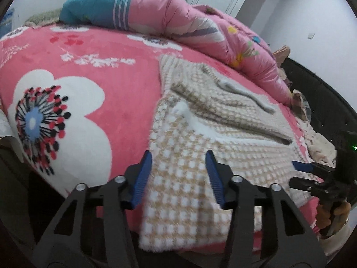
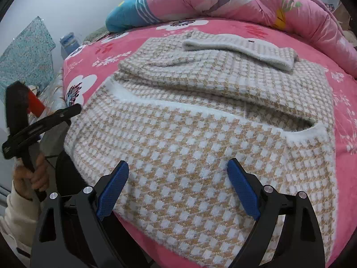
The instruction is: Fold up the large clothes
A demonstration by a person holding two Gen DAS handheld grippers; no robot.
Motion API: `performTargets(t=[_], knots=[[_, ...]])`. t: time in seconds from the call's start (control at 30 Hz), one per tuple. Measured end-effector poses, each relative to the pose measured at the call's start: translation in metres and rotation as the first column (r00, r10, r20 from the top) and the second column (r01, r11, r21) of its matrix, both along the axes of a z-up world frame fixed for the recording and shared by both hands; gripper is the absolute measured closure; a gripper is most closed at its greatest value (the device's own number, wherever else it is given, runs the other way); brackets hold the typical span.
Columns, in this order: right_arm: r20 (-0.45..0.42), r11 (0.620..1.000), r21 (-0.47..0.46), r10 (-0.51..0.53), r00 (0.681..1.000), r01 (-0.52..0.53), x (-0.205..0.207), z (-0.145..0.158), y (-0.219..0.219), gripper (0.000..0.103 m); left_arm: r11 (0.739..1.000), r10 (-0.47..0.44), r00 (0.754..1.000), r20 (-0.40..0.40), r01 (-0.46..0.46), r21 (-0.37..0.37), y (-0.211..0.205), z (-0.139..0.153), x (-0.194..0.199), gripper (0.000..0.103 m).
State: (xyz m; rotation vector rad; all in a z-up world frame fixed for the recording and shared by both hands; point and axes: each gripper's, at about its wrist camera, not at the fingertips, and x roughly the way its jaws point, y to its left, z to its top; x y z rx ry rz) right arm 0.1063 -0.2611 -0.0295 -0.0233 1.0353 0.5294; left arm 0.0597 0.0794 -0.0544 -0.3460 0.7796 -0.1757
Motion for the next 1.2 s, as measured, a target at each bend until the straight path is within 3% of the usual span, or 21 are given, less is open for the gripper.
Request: performTargets(t=[0.07,0.3,0.47,0.53,0.67,0.83,0.9,1.03,1.1,1.2], knots=[[-0.003,1.0,-0.003,-0.004,1.0,0.004,0.001,-0.001,-0.001,0.016,1.0,-0.015,1.0,-0.005,0.015,-0.008,0.002,-0.002,0.003,0.064],[-0.002,0.999,-0.042,0.0,1.0,0.0,0.003,-0.005,0.003,0.016,0.978,-0.141,0.988,0.068,0.15,-0.148,0.003,0.009,-0.004,0.064],[-0.005,0.999,-0.047,0.0,1.0,0.0,0.005,-0.005,0.005,0.016,0.986,-0.136,0.991,-0.001,0.136,-0.092,-0.002,-0.003,0.018,0.064],[-0.005,0.999,-0.048,0.0,1.0,0.0,0.004,-0.005,0.004,0.016,0.985,-0.128,0.992,0.012,0.129,-0.112,0.002,-0.001,0.022,0.064],[-0.006,0.999,-0.054,0.003,1.0,-0.004,0.005,-0.006,0.006,0.016,0.991,-0.119,0.992,0.047,0.122,-0.058,0.003,0.009,0.031,0.062],[-0.008,0.998,-0.054,0.007,1.0,-0.007,0.006,-0.007,0.005,0.016,0.993,-0.119,0.993,-0.016,0.119,-0.021,0.008,0.0,0.058,0.061],[-0.007,0.999,-0.053,0.008,1.0,-0.008,0.006,-0.007,0.005,0.016,0.99,-0.134,0.99,-0.05,0.132,-0.043,0.011,-0.007,0.067,0.062],[-0.005,0.999,-0.05,0.008,1.0,-0.008,0.005,-0.007,0.005,0.016,0.965,-0.212,0.977,0.008,0.211,-0.153,0.015,0.001,0.062,0.062],[-0.005,0.999,-0.048,0.008,1.0,-0.008,0.005,-0.008,0.004,0.016,0.959,-0.236,0.972,0.012,0.235,-0.156,0.013,0.002,0.062,0.062],[-0.006,0.999,-0.044,0.007,1.0,-0.007,0.005,-0.008,0.004,0.016,0.969,-0.22,0.973,-0.065,0.21,-0.131,0.011,-0.01,0.077,0.062]])
